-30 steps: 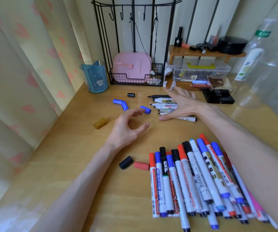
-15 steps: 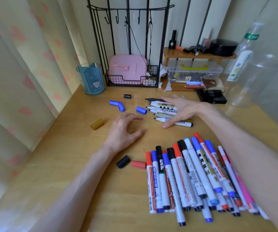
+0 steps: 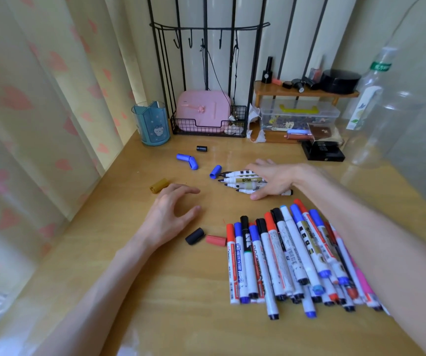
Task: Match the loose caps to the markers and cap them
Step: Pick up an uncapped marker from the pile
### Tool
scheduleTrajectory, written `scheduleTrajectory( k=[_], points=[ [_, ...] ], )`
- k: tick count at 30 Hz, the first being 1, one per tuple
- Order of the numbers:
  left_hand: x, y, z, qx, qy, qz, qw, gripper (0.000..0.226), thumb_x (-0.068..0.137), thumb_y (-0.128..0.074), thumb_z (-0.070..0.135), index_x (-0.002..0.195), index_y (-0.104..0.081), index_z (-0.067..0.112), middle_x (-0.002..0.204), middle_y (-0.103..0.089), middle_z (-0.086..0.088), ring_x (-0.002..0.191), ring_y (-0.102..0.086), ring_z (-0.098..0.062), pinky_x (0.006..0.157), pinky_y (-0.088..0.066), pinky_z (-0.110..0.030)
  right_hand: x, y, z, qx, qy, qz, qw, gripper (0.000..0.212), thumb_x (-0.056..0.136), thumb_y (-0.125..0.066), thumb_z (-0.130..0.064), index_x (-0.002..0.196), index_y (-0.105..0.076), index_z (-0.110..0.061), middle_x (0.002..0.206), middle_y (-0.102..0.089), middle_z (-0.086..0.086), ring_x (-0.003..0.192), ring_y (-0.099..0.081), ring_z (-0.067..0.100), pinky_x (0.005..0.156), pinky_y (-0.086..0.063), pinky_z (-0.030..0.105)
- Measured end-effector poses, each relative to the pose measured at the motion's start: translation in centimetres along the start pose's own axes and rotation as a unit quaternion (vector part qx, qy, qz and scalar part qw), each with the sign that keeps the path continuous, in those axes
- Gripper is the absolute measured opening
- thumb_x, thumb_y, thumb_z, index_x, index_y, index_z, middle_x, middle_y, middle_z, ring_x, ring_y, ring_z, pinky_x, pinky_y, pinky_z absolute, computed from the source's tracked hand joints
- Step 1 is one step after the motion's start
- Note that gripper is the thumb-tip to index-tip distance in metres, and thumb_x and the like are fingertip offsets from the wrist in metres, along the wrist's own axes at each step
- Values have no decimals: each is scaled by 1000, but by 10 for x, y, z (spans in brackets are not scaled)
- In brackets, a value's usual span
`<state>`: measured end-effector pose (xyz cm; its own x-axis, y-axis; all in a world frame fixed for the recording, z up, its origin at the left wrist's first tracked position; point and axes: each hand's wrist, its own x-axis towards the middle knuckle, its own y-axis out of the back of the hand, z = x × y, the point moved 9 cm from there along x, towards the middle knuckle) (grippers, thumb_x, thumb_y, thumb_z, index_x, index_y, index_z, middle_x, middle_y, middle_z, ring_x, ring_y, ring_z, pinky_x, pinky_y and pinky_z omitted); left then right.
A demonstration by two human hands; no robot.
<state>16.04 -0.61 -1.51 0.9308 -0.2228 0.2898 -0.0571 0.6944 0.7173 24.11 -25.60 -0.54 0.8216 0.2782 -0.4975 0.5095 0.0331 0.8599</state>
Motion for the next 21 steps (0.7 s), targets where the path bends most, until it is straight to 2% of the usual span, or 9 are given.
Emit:
scheduleTrajectory(
  k=[3,6,9,12,17,21],
  points=[
    [-7,5,-1,3,0,7,1000,34,95,-73,33,128,-67,30,128,-59,9,127,-55,-12,113,-43,-37,-4,-1,-15,4,14,-4,1000,95,100,-65,-42,165,2,-27,173,13,-1,158,15,30,127,-2,56],
    [-12,7,-2,6,1,8,1000,33,97,-70,35,130,-65,32,128,-58,10,128,-55,-12,113,-43,-36,-3,-4,-31,14,37,-4,999,95,98,-67,-45,165,-1,-29,173,9,-2,158,14,30,128,-4,57],
    [-16,10,-3,5,4,11,1000,34,98,-70,32,131,-65,31,129,-59,9,127,-55,-11,112,-43,-35,-2,-1,-40,17,61,31,998,95,93,-72,-50,164,-12,-36,171,-6,0,159,4,32,127,-8,57],
    [-19,13,-2,6,2,13,1000,34,98,-70,29,131,-65,29,129,-60,9,125,-56,-9,111,-43,-33,-13,6,-38,47,69,65,994,98,88,-78,-48,163,-16,-40,172,-9,4,159,-2,31,126,-9,52],
    [-21,16,0,3,8,8,1000,33,98,-69,28,131,-65,28,130,-60,9,126,-57,-10,110,-44,-34,-23,9,-26,83,77,110,987,84,90,-77,-45,160,-30,-39,162,-34,-1,150,-32,24,119,-29,42],
    [-24,16,3,5,7,6,1000,32,99,-68,29,131,-65,30,130,-60,11,126,-56,-10,110,-44,-34,-25,5,-22,88,81,124,985,84,89,-76,-49,159,-30,-44,163,-35,-2,150,-33,23,122,-31,47]
  ],
)
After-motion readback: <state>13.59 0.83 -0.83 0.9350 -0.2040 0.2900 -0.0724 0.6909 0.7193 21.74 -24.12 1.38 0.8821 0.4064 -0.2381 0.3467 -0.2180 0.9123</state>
